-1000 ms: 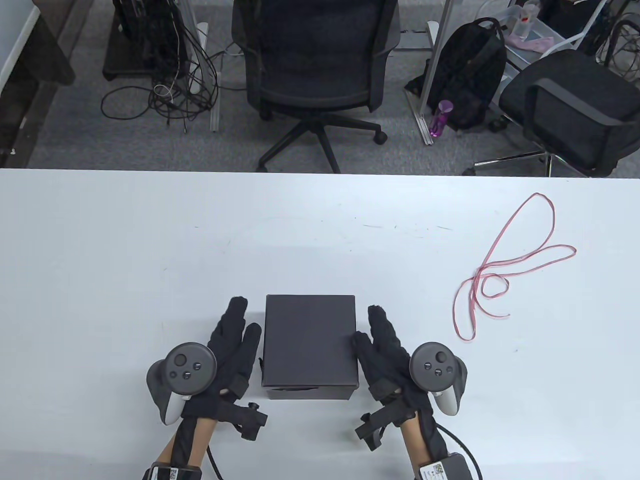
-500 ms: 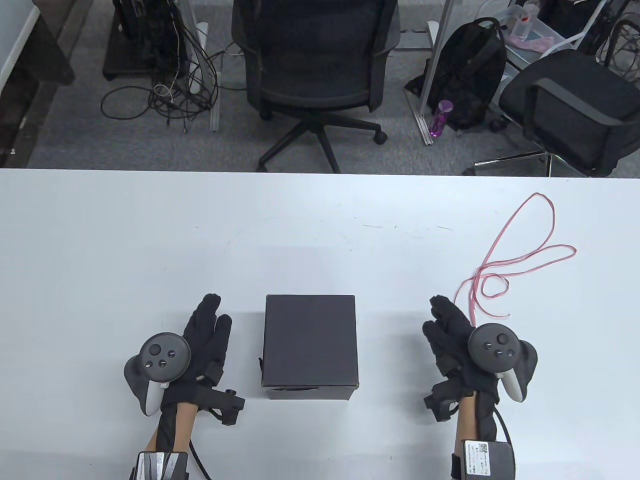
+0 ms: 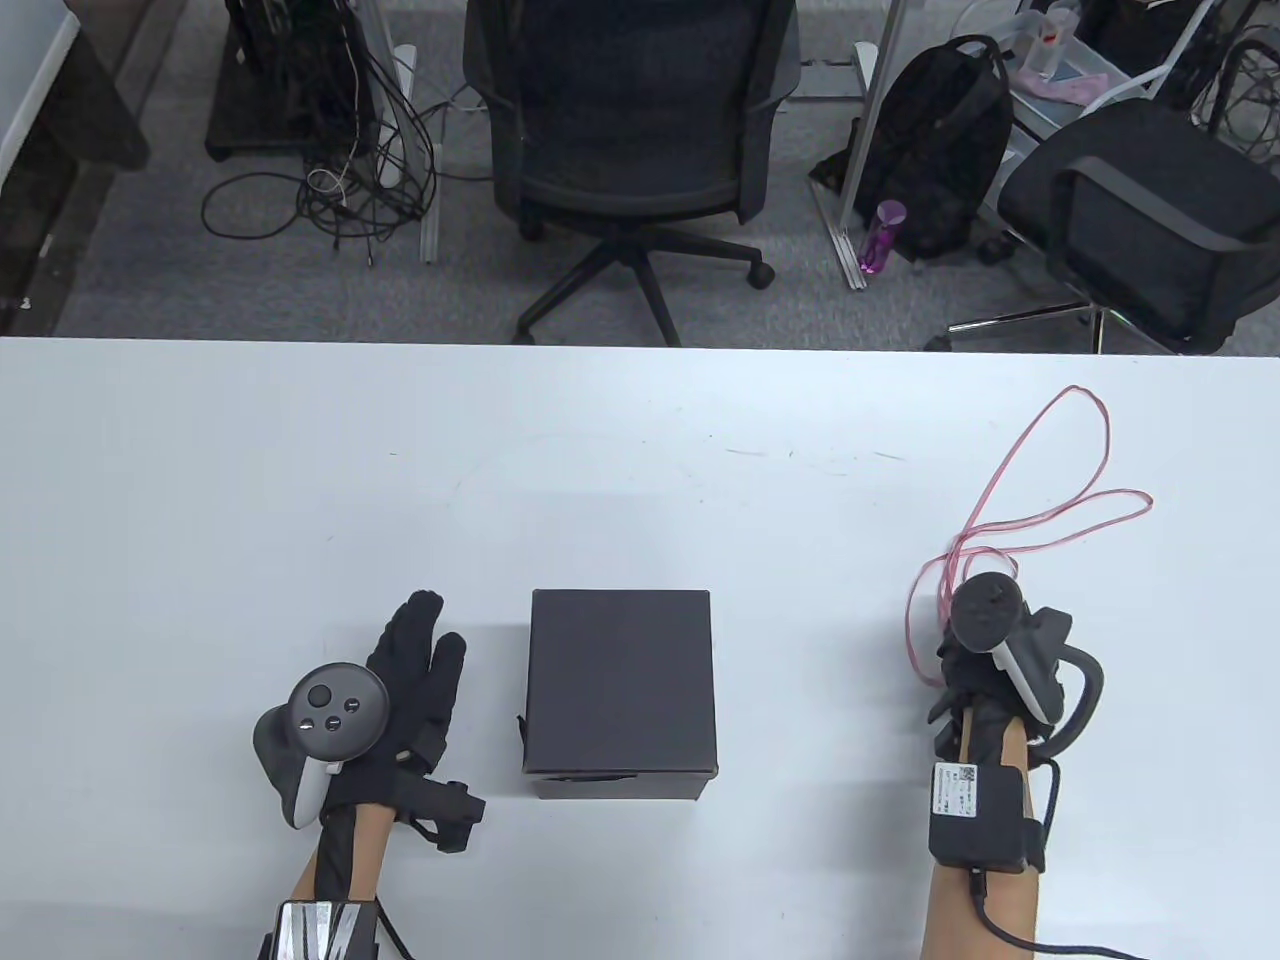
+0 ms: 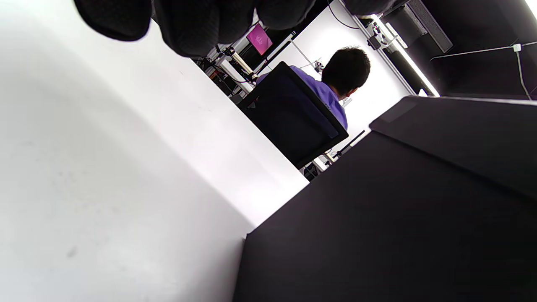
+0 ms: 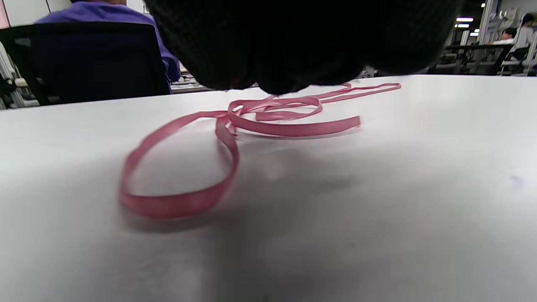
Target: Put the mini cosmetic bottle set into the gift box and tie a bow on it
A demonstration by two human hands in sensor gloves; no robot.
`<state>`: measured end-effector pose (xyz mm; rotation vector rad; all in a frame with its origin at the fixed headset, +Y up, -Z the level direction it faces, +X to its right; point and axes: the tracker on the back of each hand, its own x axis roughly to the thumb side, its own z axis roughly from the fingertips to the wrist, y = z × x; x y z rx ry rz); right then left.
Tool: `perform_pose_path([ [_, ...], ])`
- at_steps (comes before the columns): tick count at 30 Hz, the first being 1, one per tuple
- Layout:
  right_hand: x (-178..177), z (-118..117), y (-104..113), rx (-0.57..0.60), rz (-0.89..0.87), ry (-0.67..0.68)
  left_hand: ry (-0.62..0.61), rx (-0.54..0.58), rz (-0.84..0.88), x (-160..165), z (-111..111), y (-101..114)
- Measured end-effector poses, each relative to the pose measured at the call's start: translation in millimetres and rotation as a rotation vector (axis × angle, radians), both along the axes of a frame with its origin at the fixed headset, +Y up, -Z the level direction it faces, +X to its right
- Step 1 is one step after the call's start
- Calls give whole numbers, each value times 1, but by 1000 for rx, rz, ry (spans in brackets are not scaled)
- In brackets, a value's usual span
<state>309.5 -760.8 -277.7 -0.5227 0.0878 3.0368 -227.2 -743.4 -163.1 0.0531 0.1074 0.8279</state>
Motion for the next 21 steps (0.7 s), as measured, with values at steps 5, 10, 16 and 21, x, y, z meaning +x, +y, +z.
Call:
perform_pose_path([
  [5, -1, -14, -7, -71, 133, -28, 4, -10, -11, 0, 1, 0],
  [10, -2, -21, -14, -125, 152, -41, 5, -20, -11, -1, 0, -1],
  [16, -4, -23, -18, -118, 159, -38, -4, -33, -32, 0, -2, -3],
  [21, 1, -19, -13, -118, 67, -52, -6, -30, -29, 0, -2, -4],
])
